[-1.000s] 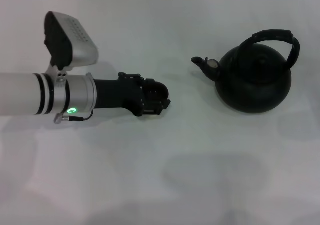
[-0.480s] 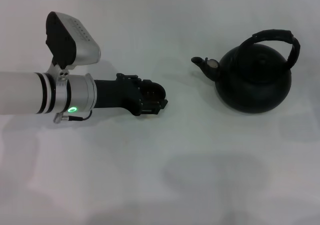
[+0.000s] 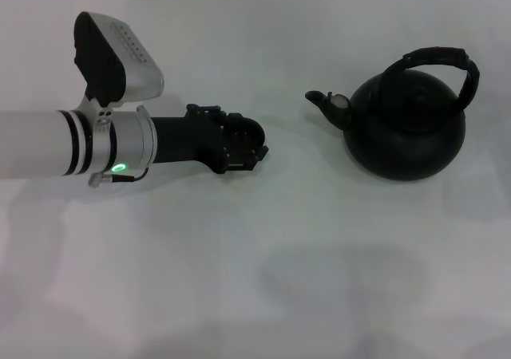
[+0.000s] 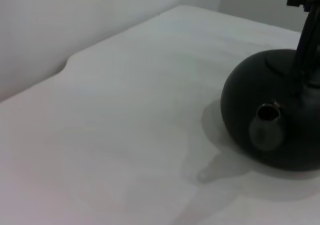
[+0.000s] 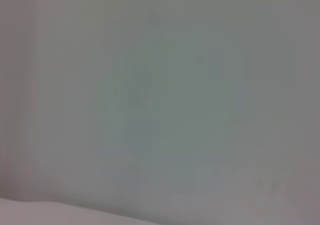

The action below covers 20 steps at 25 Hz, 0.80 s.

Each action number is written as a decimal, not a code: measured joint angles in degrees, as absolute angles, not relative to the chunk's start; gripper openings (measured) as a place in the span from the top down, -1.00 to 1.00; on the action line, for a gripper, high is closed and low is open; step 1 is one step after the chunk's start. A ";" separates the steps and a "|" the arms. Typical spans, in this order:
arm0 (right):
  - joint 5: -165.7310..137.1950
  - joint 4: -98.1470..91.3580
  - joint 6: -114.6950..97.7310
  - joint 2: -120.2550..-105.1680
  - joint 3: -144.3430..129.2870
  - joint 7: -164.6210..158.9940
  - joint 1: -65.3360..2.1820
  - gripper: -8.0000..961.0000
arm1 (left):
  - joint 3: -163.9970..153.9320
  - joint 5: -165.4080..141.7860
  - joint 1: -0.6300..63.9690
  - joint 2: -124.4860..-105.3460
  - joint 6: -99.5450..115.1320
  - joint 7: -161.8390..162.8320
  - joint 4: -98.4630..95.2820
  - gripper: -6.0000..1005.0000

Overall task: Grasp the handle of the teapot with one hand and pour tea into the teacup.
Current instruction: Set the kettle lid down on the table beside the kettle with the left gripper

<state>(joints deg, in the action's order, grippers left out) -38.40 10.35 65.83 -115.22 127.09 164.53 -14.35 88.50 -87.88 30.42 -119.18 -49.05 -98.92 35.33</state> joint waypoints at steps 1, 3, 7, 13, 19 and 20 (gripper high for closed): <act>-38.40 10.35 65.83 -115.22 127.09 164.53 -14.41 -0.12 | 88.50 -87.68 30.50 -119.18 -49.17 -99.08 35.33 -0.41; -38.39 10.37 65.78 -115.22 127.09 164.53 -14.46 -0.12 | 88.50 -87.52 30.58 -119.18 -49.48 -99.15 35.53 -0.41; -38.37 10.37 65.38 -115.22 127.09 164.53 -14.63 -0.12 | 88.51 -87.39 30.67 -119.19 -49.62 -99.16 35.78 -0.41; -38.31 10.30 65.33 -115.22 127.09 164.53 -14.81 -0.12 | 88.51 -87.35 30.84 -119.27 -49.73 -99.19 35.27 -0.41; -38.40 10.36 65.30 -115.22 127.09 164.53 -14.94 -0.12 | 87.84 -87.28 31.22 -119.43 -49.82 -99.08 33.73 -0.41; -38.41 10.36 65.30 -115.22 127.09 164.53 -14.94 -0.12 | 87.81 -87.16 31.28 -119.44 -49.83 -99.08 33.51 -0.41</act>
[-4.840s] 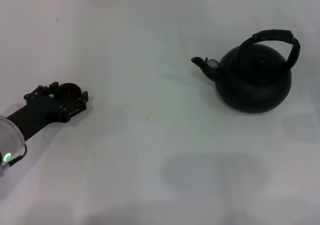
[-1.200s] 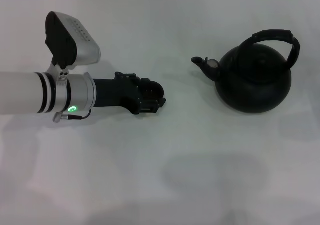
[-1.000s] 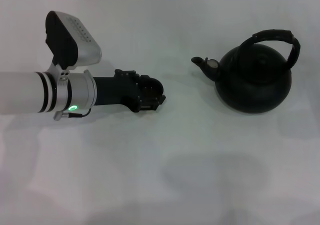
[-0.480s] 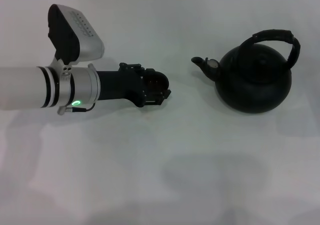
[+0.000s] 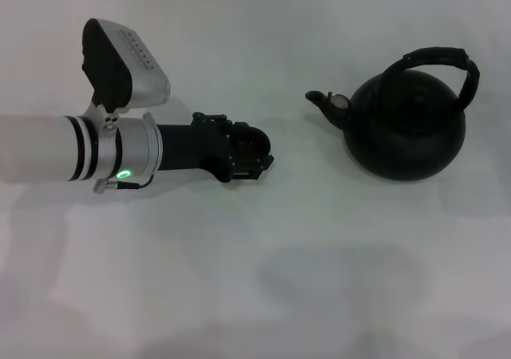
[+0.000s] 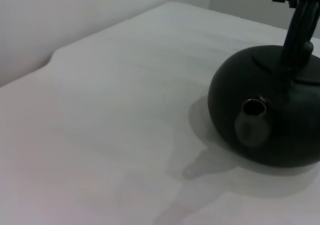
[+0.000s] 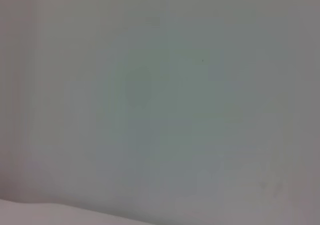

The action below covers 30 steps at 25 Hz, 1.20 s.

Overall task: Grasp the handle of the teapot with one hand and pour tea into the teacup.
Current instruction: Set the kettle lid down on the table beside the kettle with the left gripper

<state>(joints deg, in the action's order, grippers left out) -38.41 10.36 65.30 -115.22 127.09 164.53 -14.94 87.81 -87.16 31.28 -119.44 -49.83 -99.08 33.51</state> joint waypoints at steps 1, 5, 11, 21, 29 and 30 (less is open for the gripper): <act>-38.41 10.37 65.30 -115.22 127.09 164.53 -14.94 -0.11 | 87.79 -86.95 31.33 -119.46 -49.83 -99.09 33.20 -0.41; -38.41 10.37 65.30 -115.22 127.09 164.53 -14.94 -0.11 | 87.49 -86.14 31.47 -119.47 -49.80 -99.24 32.49 -0.41; -38.41 9.99 65.29 -115.22 127.09 164.54 -14.95 -0.11 | 86.24 -85.88 31.52 -119.39 -49.28 -99.29 32.48 -0.41; -38.41 9.85 65.30 -115.22 127.09 164.62 -14.80 -0.11 | 85.79 -85.91 31.20 -119.35 -49.12 -99.17 32.95 -0.41; -38.41 9.84 65.30 -115.22 127.09 164.62 -14.68 -0.10 | 85.76 -85.88 31.01 -119.36 -49.12 -99.17 32.99 -0.42; -38.41 9.82 65.30 -115.22 127.09 164.62 -14.68 -0.10 | 85.75 -85.88 31.00 -119.36 -49.12 -99.18 32.99 -0.43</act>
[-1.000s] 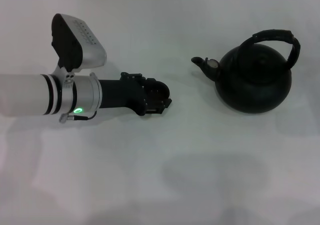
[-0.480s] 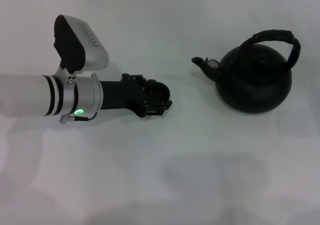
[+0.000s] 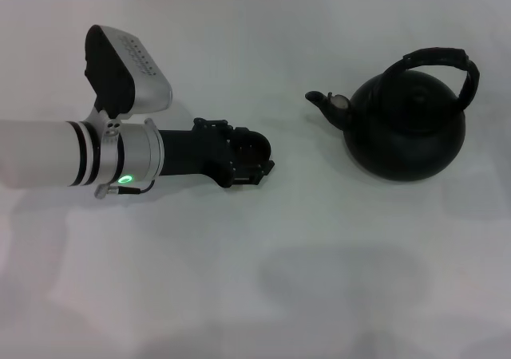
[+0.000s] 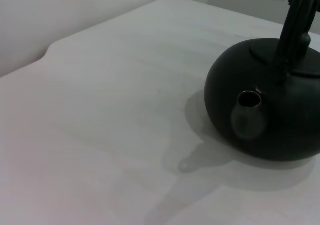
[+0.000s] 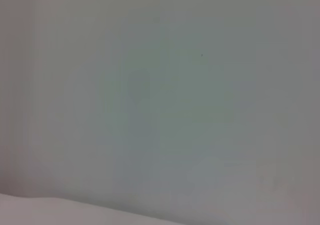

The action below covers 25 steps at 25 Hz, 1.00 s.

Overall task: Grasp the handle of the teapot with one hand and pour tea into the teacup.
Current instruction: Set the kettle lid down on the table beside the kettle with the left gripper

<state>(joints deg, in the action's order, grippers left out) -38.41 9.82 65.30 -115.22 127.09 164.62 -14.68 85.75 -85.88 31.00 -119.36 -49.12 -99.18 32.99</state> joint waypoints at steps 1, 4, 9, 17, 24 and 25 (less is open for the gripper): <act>-38.41 9.80 65.30 -115.22 127.09 164.62 -14.67 -0.10 | 85.76 -85.88 30.99 -119.36 -49.16 -99.19 33.01 -0.44; -38.41 9.76 65.30 -115.22 127.08 164.62 -14.64 -0.10 | 85.88 -85.91 30.92 -119.36 -49.39 -99.21 33.11 -0.48; -38.40 9.75 65.30 -115.22 127.09 164.62 -14.59 -0.10 | 85.61 -86.14 30.54 -119.36 -49.37 -99.28 33.94 -0.54; -38.36 9.75 65.30 -115.22 127.09 164.69 -14.46 -0.10 | 85.63 -86.04 29.17 -119.36 -49.15 -99.32 36.14 -0.71; -38.38 9.75 65.27 -115.22 127.09 164.70 -14.41 -0.09 | 85.67 -86.00 29.05 -119.36 -49.27 -99.32 36.34 -0.75; -38.39 9.75 65.26 -115.22 127.09 164.71 -14.41 -0.09 | 85.68 -85.99 28.98 -119.34 -49.31 -99.32 36.47 -0.75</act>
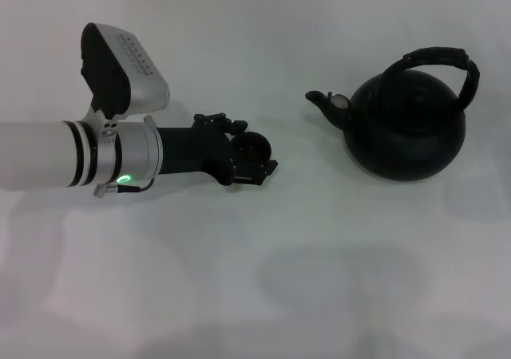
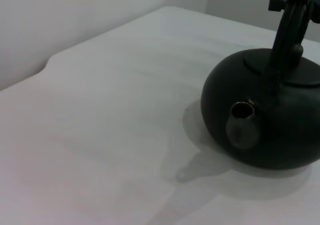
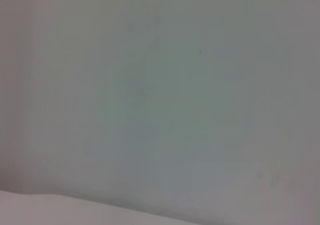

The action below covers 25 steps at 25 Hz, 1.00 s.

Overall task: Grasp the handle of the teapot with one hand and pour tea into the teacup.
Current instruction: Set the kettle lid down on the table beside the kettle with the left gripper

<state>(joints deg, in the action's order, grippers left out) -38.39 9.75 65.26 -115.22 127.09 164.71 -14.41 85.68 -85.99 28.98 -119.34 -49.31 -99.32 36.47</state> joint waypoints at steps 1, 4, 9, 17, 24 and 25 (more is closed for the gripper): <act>-38.39 9.75 65.25 -115.22 127.09 164.71 -14.41 -0.09 | 85.69 -85.98 28.72 -119.32 -49.35 -99.32 36.85 -0.75; -38.41 9.75 65.23 -115.22 127.09 164.71 -14.41 -0.09 | 85.70 -85.98 27.61 -119.27 -49.34 -99.35 38.53 -0.75; -38.41 9.75 65.21 -115.22 127.09 164.71 -14.41 -0.09 | 85.70 -86.01 26.22 -119.17 -49.36 -99.38 40.91 -0.75; -38.41 9.76 65.20 -115.22 127.09 164.71 -14.38 -0.09 | 85.70 -86.32 22.19 -119.00 -49.63 -99.28 46.75 -0.75; -38.41 9.92 65.22 -115.08 127.09 164.71 -13.93 -0.08 | 86.76 -85.72 16.33 -119.05 -49.55 -102.05 53.14 -0.75; -38.41 10.07 65.22 -115.08 127.10 164.71 -13.75 -0.08 | 87.39 -85.05 15.23 -119.08 -49.65 -102.85 53.99 -0.75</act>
<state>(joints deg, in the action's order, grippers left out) -38.41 10.07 65.22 -115.08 127.10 164.71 -13.75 87.39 -85.05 15.23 -119.08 -49.65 -102.85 53.99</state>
